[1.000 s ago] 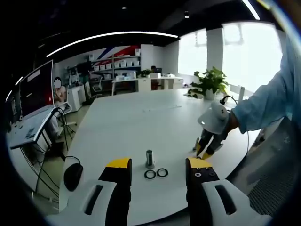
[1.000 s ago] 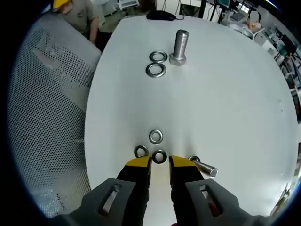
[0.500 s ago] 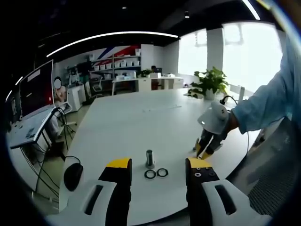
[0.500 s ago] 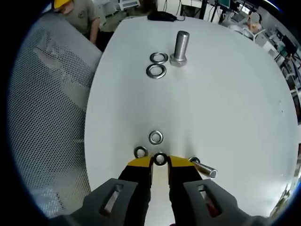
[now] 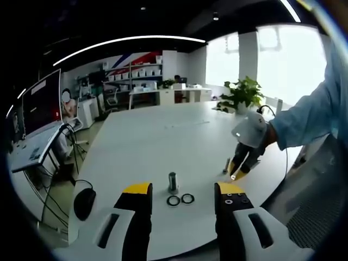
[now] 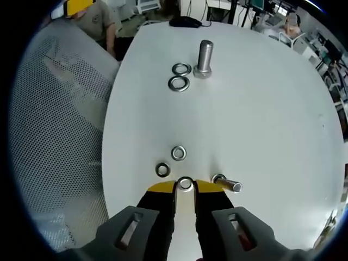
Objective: Place the washer onto the threaded stud by aligning its center hole with the stud, sliding it down to the base, and recovering from edge contact or off-axis alignment until the washer reaches the visible bottom stop.
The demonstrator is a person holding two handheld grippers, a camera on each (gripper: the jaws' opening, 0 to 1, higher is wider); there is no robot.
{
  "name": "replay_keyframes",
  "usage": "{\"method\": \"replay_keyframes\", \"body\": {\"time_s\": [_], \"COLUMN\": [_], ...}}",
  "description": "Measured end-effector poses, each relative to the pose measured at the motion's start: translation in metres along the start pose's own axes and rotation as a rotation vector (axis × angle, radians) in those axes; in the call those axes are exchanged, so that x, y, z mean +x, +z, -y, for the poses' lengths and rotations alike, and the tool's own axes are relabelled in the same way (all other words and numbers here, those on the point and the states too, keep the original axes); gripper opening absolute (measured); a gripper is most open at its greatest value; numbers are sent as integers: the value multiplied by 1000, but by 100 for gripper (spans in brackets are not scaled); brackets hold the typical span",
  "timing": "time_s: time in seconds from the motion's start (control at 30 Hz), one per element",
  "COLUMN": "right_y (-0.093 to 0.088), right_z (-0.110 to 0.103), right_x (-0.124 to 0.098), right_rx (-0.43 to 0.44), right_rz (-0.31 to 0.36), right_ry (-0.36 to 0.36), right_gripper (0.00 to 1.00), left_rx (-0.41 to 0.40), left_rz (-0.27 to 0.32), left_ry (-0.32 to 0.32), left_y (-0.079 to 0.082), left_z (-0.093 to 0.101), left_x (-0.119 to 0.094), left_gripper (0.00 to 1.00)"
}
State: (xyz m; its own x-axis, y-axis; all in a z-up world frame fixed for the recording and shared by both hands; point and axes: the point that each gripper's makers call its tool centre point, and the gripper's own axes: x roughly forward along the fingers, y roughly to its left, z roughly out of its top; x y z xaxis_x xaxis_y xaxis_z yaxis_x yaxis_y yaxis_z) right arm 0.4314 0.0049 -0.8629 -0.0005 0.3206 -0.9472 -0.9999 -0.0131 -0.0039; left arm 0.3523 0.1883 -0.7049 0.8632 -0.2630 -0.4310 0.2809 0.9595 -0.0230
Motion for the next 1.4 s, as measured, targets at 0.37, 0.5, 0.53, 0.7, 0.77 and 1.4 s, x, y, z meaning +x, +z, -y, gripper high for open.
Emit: {"method": "replay_keyframes", "body": {"time_s": [0.37, 0.5, 0.53, 0.7, 0.77, 1.4], "right_y": [-3, -6, -6, -9, -9, -1], "right_z": [3, 7, 9, 17, 23, 43], "right_x": [-13, -18, -19, -26, -30, -48], "right_rx": [22, 28, 31, 51, 60, 69], "right_rz": [14, 13, 14, 22, 33, 65], "right_ry": [0, -11, -13, -30, -41, -93], "right_gripper": [14, 14, 14, 14, 14, 14], "left_rx": [0, 1, 1, 2, 2, 1], "left_rz": [2, 2, 2, 2, 2, 6], "left_ry": [-1, -2, -2, -3, -3, -3], "left_y": [0, 0, 0, 0, 1, 1], "left_z": [0, 0, 0, 0, 1, 0], "left_x": [0, 0, 0, 0, 0, 0], "left_gripper": [44, 44, 44, 44, 44, 44]}}
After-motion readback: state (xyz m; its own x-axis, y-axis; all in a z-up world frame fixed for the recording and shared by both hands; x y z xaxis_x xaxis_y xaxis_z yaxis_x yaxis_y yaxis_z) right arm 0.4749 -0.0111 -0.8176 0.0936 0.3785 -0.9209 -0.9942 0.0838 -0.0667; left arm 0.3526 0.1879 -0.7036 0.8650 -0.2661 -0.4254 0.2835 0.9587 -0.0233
